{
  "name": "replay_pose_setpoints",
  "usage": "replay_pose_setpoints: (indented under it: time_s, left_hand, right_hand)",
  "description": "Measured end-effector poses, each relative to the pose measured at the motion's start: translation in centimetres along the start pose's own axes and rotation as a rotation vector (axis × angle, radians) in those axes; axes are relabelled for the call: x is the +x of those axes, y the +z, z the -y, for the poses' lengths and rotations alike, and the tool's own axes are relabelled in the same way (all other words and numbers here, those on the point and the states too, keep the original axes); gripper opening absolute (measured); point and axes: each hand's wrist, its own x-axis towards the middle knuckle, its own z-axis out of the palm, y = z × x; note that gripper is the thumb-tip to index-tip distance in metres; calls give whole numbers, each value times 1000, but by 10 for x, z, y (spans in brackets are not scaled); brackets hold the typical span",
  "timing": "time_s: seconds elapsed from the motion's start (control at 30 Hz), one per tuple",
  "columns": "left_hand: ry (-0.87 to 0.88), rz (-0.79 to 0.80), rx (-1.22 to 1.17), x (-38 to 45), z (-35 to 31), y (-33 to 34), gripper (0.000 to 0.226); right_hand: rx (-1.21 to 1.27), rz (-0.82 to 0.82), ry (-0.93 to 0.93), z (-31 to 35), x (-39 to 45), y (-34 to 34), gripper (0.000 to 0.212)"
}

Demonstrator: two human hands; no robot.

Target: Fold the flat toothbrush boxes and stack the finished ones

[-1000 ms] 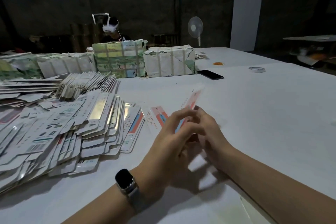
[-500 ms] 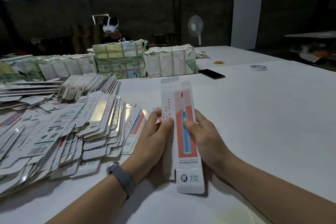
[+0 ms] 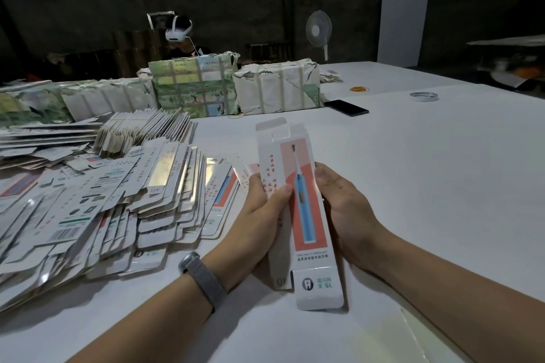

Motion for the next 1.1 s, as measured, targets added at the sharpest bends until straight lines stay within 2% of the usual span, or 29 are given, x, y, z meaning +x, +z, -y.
replay_pose_setpoints:
  time_s: [0.1,0.2,0.27,0.37,0.57,0.67,0.87,1.1]
  left_hand:
    - [9,20,18,1,0,3,34]
    - [8,41,1,1,1,4,33]
    - [8,50,-3,2,1,6,38]
    - [18,53,41,3,3,9,49]
    - [39,63,78,6,7,4,49]
    - [54,75,93,7,8,2,58]
    - [102,74,120,8,10,0,44]
    - [96,6,11,8,10,-3,49]
  right_hand:
    - [-55,-20,-48,1,-1,3,33]
    - [-84,-31,-85,-1,1,6,35]
    - [-90,-48,-99,-3,2,7,30]
    - [-130,-49,-90,-6,3,9,26]
    - [-137,-25,-51,-4,3,7,34]
    - [-94,-35,-31,-3,4,4,33]
    - [-130,-73,-33,-1,6,2,38]
    - [-147,-31,-28,0,4,2,43]
